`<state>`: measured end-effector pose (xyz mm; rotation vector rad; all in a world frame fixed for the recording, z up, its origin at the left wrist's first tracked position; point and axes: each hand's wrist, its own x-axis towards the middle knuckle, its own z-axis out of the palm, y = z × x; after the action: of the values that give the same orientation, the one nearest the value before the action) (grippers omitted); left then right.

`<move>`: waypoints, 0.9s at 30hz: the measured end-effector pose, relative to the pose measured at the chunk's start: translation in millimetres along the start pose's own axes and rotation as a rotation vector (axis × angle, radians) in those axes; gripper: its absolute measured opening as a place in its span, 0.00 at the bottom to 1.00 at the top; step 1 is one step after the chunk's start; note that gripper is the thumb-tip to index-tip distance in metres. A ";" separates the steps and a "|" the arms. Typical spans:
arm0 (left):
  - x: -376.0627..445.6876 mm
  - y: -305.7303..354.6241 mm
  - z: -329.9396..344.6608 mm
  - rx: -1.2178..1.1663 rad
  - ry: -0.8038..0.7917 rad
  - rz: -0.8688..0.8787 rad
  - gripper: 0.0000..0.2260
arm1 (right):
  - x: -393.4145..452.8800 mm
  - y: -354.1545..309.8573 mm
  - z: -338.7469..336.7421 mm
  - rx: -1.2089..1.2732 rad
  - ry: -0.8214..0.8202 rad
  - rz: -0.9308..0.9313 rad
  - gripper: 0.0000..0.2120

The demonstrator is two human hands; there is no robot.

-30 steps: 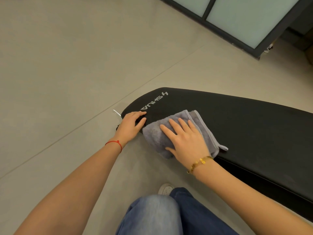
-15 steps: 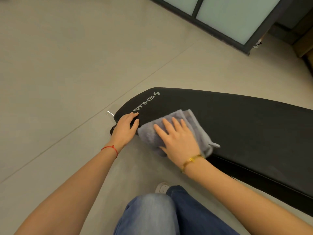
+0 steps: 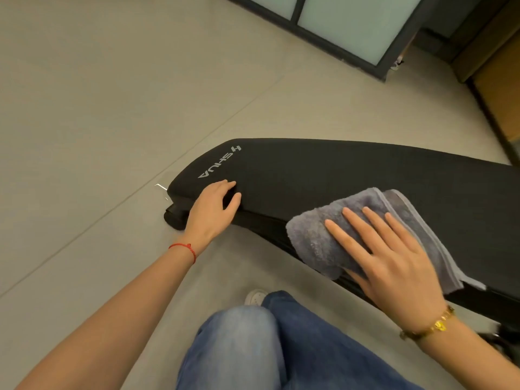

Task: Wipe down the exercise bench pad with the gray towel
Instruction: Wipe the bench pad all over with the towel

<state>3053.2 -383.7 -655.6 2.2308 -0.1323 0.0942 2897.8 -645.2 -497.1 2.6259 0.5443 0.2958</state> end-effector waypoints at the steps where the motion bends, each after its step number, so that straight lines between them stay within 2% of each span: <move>1: -3.3 16.6 4.3 -0.018 -0.010 0.042 0.21 | -7.6 5.0 -2.4 -0.010 -0.003 0.014 0.35; 6: -7.6 89.0 23.3 -0.091 -0.071 0.210 0.20 | 6.5 0.7 2.6 -0.025 -0.018 0.001 0.31; 12: -3.0 93.4 29.6 -0.146 -0.121 0.165 0.18 | 20.0 -1.8 12.1 0.012 -0.014 -0.032 0.29; 18: -12.3 110.5 31.9 -0.080 -0.129 0.102 0.21 | -46.1 40.7 -7.2 0.005 0.065 0.051 0.32; 22: -22.5 141.2 42.6 -0.083 -0.132 0.134 0.21 | -92.6 71.8 -19.5 -0.004 0.093 0.115 0.32; 27: -36.3 183.5 57.0 -0.091 -0.104 0.189 0.20 | -84.2 68.6 -16.8 0.009 0.099 0.094 0.26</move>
<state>2994.8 -538.7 -551.6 2.1287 -0.3972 0.0732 2839.6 -731.0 -460.6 2.6609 0.4553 0.4560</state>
